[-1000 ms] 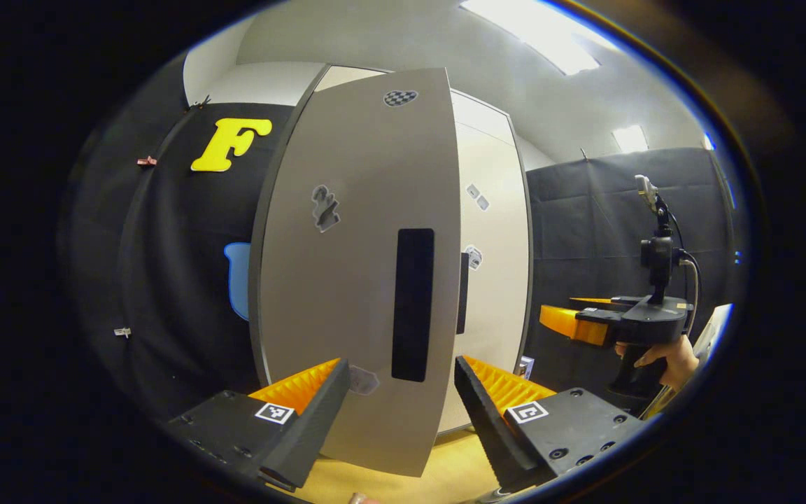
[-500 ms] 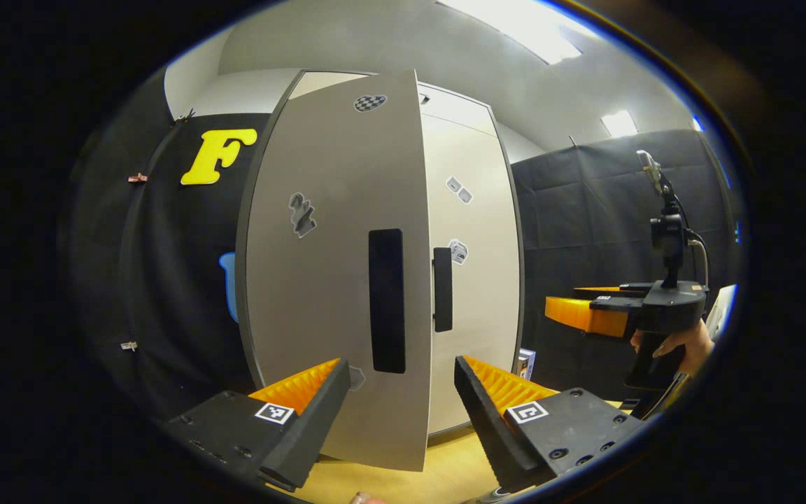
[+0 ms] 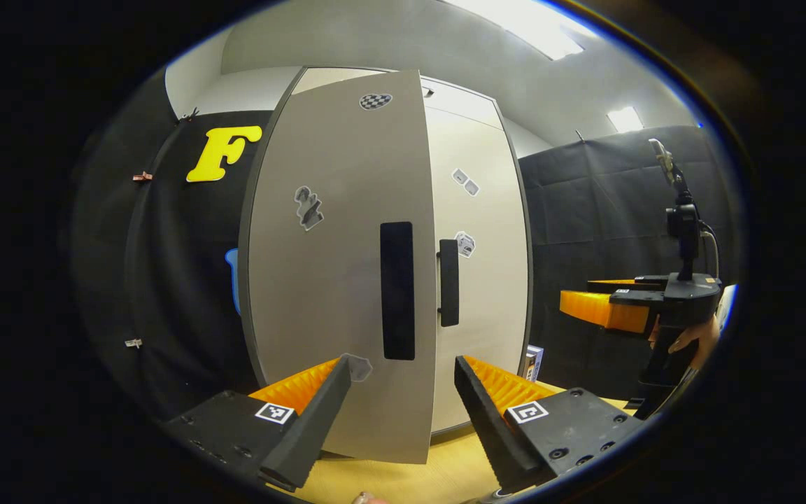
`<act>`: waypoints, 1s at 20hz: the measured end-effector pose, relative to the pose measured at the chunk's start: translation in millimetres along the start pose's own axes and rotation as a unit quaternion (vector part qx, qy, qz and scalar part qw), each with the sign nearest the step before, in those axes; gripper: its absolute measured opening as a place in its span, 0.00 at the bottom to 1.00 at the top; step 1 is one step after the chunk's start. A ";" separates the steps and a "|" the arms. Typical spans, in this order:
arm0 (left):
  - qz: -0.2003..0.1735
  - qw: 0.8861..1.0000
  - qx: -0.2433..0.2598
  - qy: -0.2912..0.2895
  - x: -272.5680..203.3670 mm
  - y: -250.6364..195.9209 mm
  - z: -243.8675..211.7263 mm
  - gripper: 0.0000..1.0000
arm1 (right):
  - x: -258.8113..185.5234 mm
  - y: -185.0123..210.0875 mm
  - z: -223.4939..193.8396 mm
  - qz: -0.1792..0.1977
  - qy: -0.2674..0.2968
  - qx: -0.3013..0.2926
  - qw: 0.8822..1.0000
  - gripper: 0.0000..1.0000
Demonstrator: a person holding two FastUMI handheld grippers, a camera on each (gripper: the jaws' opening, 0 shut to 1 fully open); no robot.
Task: Grasp the bottle in the cabinet with the left hand and place it on the coaster, then close the right door with the right hand and the left door with the left hand.
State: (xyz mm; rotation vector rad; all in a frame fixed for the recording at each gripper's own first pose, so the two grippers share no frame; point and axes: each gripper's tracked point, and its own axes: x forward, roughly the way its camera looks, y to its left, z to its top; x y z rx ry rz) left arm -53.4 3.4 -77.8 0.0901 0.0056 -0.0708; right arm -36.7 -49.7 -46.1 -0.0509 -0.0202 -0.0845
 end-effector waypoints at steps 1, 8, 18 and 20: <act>0.001 1.000 0.000 0.001 0.5 0.4 -0.9 0.95 | 0.9 0.9 0.4 0.002 0.000 0.001 1.000 0.98; 0.009 1.000 0.003 0.004 -4.3 6.5 -2.7 0.95 | -4.5 -2.2 10.6 -0.006 -0.010 0.011 1.000 0.97; 0.021 1.000 -0.007 -0.001 -16.9 21.4 -0.6 0.92 | -12.9 -2.2 15.9 -0.018 -0.015 0.007 1.000 0.97; 0.021 1.000 -0.009 0.003 -18.6 24.4 -3.5 0.95 | -13.7 -2.7 14.0 -0.022 -0.011 0.008 1.000 0.98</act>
